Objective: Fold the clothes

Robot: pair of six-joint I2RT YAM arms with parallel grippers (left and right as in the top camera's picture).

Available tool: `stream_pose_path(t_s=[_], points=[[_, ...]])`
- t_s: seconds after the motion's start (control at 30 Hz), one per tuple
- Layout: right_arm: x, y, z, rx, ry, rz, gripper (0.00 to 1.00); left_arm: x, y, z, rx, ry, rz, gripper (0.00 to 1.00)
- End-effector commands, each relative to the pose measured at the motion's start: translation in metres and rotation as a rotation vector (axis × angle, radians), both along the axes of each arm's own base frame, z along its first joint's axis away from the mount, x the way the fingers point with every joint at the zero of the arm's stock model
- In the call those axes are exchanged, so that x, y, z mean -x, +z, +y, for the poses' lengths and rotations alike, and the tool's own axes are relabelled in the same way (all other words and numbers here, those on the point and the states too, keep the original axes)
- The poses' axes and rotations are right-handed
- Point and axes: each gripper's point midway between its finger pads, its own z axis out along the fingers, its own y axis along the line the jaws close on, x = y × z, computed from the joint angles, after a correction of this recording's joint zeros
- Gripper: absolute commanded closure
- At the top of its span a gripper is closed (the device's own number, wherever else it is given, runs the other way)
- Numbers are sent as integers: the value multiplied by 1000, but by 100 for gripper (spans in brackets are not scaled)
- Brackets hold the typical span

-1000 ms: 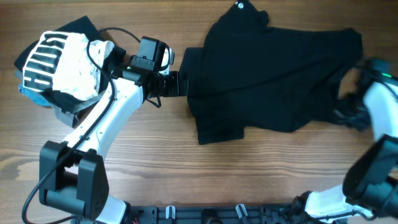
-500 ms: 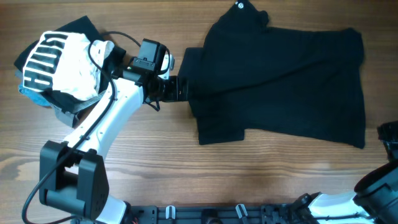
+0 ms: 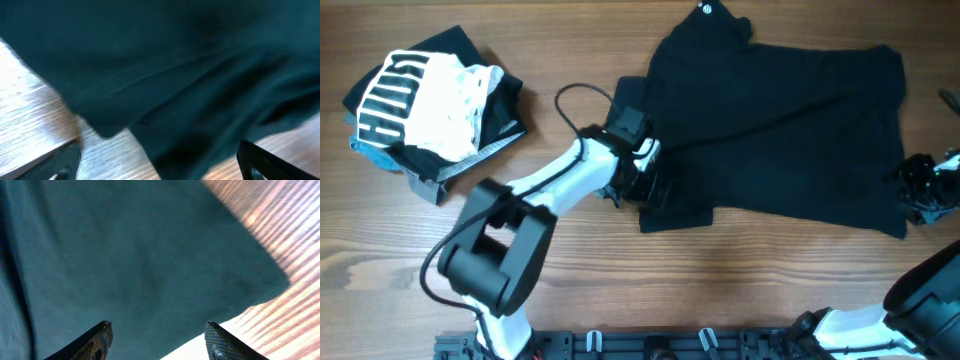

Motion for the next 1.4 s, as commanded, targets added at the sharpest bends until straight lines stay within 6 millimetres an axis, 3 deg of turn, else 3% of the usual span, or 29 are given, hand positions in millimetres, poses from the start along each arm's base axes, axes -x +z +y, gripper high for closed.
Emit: stream_pose_path(t_s=[0.0, 0.07, 0.2, 0.33, 0.37, 0.53, 0.63, 0.83, 0.87, 0.93, 1.0, 1.1, 1.23, 1.37], points=[[-6, 7, 5, -3, 36, -32, 36, 5, -15, -4, 21, -22, 37, 0], [-5, 7, 6, -8, 36, -26, 36, 5, -19, -5, 24, -23, 43, 5], [-5, 7, 6, -6, 41, -26, 36, 6, -19, -4, 21, -22, 48, 37], [-3, 7, 8, -12, 41, -20, 36, 15, -20, 3, -10, -20, 86, 90], [-3, 7, 8, -14, 41, -18, 36, 18, -21, 8, -32, -16, 101, 96], [-3, 7, 8, -13, 42, -18, 36, 30, -21, 56, -209, 40, 172, 96], [0, 6, 7, -8, 37, -3, 35, 32, -12, 101, -338, 192, 223, 96], [20, -6, 10, -11, -10, 95, 35, 26, 8, 147, -331, 357, 269, 96], [30, -10, 5, 13, -50, 149, 34, 24, 10, 146, -297, 349, 269, 96], [45, -17, -1, 55, -122, 226, 16, 20, 14, 133, -200, 307, 261, 96], [57, -26, -9, 98, -180, 272, 13, 16, 20, 109, -56, 238, 253, 93], [66, -42, -14, 104, -241, 269, 18, 11, 26, 77, 78, 165, 225, 70], [54, -54, -12, 61, -226, 164, 29, 11, 26, 50, 100, 85, 171, 37], [52, -58, -14, 71, -244, 150, 39, 13, 25, 24, 115, 16, 122, 24]])
